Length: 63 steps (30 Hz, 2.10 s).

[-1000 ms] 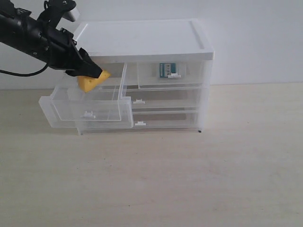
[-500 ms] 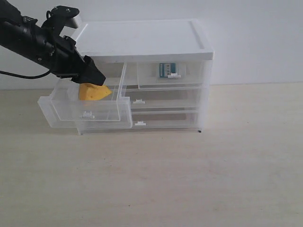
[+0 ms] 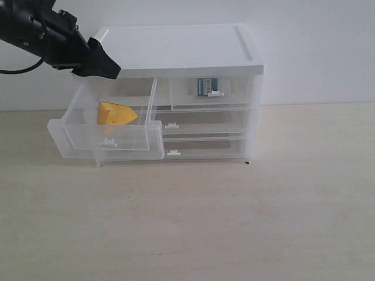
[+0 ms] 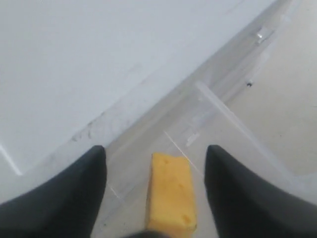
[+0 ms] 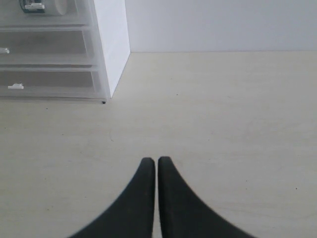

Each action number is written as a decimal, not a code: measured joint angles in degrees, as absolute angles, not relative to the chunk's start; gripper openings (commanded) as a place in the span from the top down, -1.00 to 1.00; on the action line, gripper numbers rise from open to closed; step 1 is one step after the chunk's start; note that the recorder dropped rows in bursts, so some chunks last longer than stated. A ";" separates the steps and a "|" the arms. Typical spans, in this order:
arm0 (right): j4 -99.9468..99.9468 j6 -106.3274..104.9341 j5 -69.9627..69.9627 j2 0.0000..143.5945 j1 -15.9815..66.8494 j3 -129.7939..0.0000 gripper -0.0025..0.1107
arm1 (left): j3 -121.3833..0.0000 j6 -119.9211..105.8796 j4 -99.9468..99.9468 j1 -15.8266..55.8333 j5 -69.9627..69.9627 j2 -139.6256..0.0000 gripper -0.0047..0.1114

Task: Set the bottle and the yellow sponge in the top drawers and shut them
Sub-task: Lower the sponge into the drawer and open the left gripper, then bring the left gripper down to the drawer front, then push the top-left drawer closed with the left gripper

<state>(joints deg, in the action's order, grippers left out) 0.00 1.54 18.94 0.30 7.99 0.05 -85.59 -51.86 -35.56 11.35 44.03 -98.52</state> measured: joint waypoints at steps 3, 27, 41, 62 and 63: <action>0.00 1.54 18.94 0.30 7.99 0.05 0.96 | -85.59 -51.09 -33.38 11.35 47.48 -97.07 0.84; 0.00 1.54 18.94 0.30 7.99 0.05 0.96 | -60.77 -46.90 -29.01 16.93 50.52 -81.80 0.85; 0.00 1.54 18.94 0.30 7.99 0.05 0.96 | -59.20 -43.95 -29.01 18.07 35.82 -87.01 0.85; 0.00 1.54 18.94 0.30 7.99 0.05 0.96 | -60.34 -43.95 -30.43 18.16 18.70 -89.66 0.85; 0.00 1.54 18.94 0.30 7.99 0.05 0.96 | -60.34 -43.95 -30.43 18.16 17.60 -90.16 0.85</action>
